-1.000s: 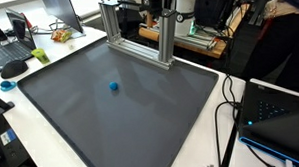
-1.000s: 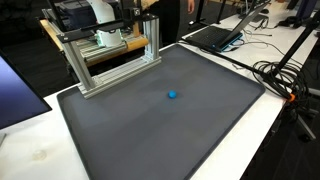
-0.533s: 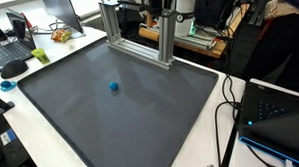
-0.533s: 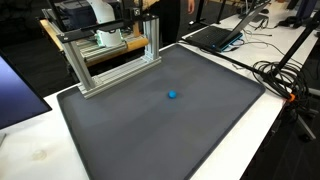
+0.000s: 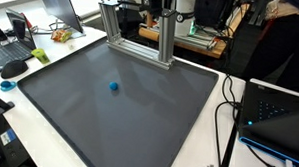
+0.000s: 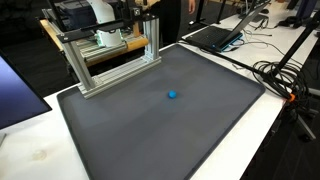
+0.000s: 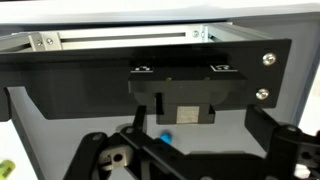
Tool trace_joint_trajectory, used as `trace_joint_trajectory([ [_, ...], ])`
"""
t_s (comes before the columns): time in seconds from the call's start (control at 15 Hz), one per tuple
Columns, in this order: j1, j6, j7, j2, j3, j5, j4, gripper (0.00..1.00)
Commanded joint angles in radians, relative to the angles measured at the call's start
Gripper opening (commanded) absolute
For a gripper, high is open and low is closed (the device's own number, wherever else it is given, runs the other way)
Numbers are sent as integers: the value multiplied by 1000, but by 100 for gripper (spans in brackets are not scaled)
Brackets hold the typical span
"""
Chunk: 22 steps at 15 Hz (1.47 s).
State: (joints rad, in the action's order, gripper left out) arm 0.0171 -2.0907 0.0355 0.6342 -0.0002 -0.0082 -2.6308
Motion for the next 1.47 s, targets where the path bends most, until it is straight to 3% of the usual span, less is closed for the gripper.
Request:
trace_joint_trajectory([
  [0.0,1,-27,36,-7,19,5,-14,100],
  [1.4,22,34,22,-42,22,-87,-21,100],
])
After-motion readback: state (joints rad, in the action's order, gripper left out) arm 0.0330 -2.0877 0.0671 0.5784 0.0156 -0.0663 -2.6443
